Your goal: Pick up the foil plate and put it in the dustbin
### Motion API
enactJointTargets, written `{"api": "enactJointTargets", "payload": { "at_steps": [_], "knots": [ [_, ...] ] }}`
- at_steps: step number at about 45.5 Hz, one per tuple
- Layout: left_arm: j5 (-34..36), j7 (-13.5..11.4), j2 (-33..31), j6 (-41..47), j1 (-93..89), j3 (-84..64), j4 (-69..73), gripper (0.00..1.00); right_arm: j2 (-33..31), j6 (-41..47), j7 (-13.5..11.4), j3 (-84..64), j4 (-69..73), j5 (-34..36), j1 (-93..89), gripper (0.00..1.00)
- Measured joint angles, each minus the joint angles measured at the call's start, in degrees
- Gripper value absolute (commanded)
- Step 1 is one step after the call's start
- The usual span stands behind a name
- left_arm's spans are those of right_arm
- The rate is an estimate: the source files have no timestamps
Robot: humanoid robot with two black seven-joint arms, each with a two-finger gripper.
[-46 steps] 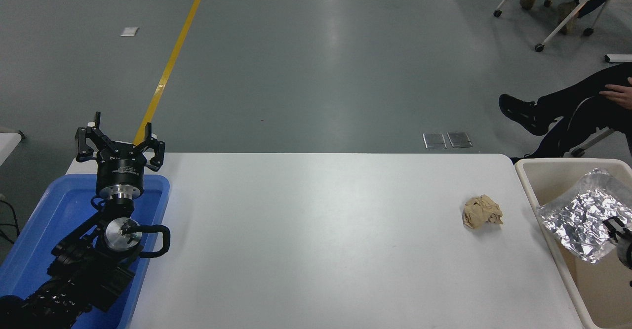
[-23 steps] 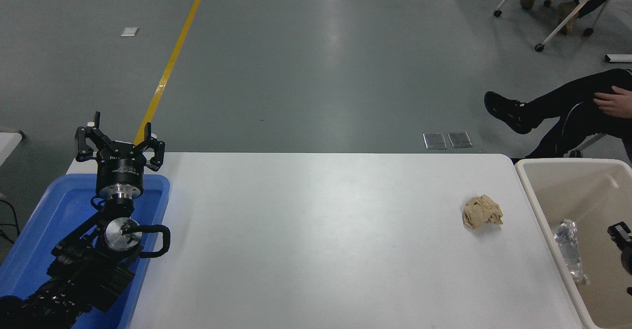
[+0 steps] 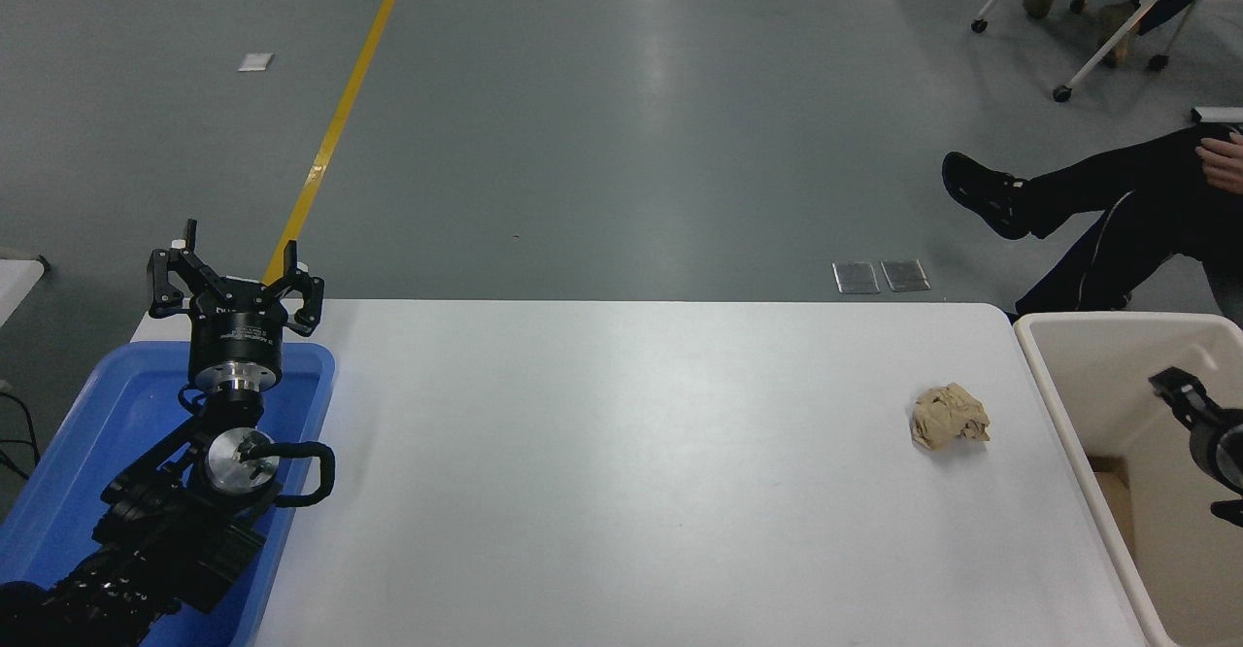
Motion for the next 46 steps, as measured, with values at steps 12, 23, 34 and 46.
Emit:
{"api": "enactJointTargets", "payload": {
  "at_steps": [12,23,34,46],
  "knots": [
    [0.14,0.08,0.0,-0.1,0.0,0.08,-0.02,0.99,1.49,-0.4,-0.03,-13.89,14.75,-0.25,14.96,0.99],
    [0.3,0.27,0.0,-0.24,0.0,0.11,-0.06,0.99,3.42,0.14,0.04,-23.66,30.09,-0.65,28.49,1.0],
    [0.34,0.34,0.0,-0.27,0.0,0.12,-0.09,0.99,4.17,1.4,1.19,-31.84,49.54,-1.31,43.88,1.0],
    [0.35,0.36,0.0,-0.28,0.0,0.12,-0.08,0.99,-1.34,9.71,1.9,-35.1,66.22,-3.65,61.68,1.0]
  ]
}}
